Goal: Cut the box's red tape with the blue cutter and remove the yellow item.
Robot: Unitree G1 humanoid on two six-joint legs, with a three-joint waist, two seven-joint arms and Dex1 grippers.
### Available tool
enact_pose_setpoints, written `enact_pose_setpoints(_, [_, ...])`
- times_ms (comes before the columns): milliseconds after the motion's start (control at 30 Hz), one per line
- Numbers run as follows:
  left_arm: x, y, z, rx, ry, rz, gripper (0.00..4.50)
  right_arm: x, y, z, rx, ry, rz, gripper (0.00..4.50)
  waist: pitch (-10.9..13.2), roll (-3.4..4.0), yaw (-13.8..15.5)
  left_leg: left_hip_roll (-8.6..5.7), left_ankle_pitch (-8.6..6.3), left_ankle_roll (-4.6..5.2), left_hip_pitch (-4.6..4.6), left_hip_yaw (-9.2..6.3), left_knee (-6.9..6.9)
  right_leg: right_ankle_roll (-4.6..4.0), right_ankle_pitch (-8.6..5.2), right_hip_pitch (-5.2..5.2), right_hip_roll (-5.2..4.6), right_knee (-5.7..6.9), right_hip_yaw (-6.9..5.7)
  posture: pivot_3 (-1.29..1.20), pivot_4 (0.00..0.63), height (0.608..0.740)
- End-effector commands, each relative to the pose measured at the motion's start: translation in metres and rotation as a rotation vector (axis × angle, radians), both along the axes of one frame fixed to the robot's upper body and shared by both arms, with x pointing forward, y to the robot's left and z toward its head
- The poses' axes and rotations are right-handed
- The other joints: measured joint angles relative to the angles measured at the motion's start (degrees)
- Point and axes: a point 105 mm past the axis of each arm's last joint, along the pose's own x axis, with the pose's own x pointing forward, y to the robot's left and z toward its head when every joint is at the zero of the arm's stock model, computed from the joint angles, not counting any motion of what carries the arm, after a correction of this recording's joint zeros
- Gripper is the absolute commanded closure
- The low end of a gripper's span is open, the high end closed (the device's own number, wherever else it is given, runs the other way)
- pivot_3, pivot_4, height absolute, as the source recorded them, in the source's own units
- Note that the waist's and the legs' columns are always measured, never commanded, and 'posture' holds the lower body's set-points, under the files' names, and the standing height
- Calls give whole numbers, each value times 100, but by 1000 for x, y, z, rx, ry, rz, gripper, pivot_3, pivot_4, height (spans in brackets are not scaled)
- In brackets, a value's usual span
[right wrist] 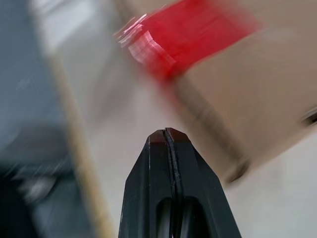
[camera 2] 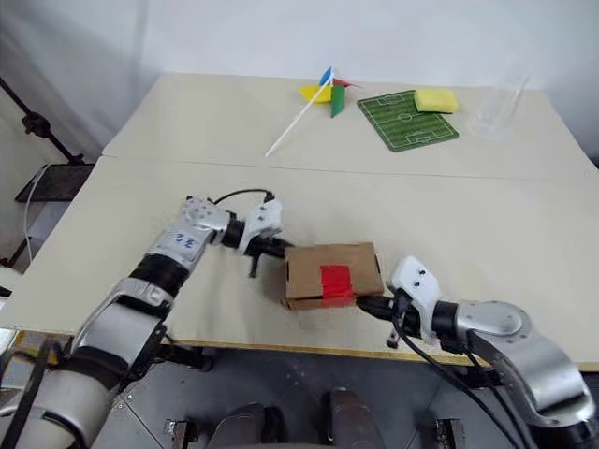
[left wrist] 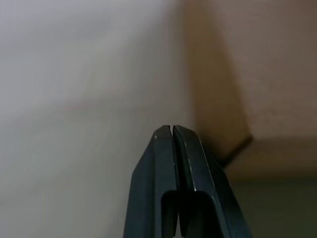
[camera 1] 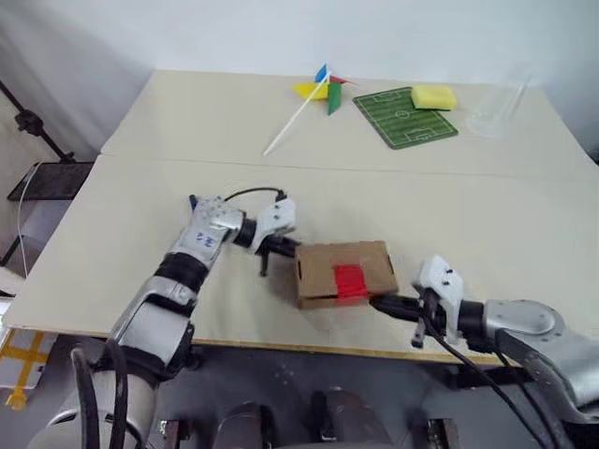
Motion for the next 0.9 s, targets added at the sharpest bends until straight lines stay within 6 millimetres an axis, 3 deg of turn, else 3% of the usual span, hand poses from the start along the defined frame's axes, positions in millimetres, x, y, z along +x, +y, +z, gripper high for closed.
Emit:
enact_pose_setpoints(33, [-27,-3,10,-43,88,-96,4420,17,4,15,45,-75,-34,4500,1,2,2,1,1,-1,1,0,4,-1,-1,-3,0,6,1,0,150,740])
enact_pose_setpoints(133, [-38,-9,7,-57,80,-86,4420,24,10,21,45,-99,-19,4500,2,3,49,0,4,-4,0,-9,14,-2,-1,-1,-1,18,-1,0,150,740])
enact_pose_setpoints(300, [-45,-34,4,-127,61,-18,4420,45,15,24,-9,-125,38,4500,1,3,86,-6,3,-2,4,-11,16,-1,-1,9,-6,16,-1,0,150,740])
enact_pose_setpoints(533, [-45,-55,-2,-138,33,41,4420,78,-13,20,-173,-147,68,4500,1,3,85,-6,5,2,6,-11,14,-1,-1,10,-3,15,-4,0,150,740])
enact_pose_setpoints(633, [-45,-58,1,-162,94,84,4420,92,-20,35,-217,-274,99,4500,2,6,59,-5,5,2,7,-8,14,-1,-1,9,-1,16,-2,0,150,740])
enact_pose_setpoints(800, [-40,-48,6,-170,89,148,4420,96,-28,49,-220,-331,113,4500,2,6,36,1,7,-1,13,-10,11,-2,-1,9,4,22,-2,0,150,740])
enact_pose_setpoints(833, [-42,-41,9,-185,90,163,4420,94,-31,55,-217,-359,114,4500,2,6,36,1,7,-2,14,-10,10,-2,-1,9,4,22,-1,0,150,740])
enact_pose_setpoints(900, [-49,-10,24,-287,60,213,4500,70,-33,82,-52,-462,189,4152,3,7,35,0,7,-2,14,-9,10,-2,-1,9,2,22,-1,0,150,740])
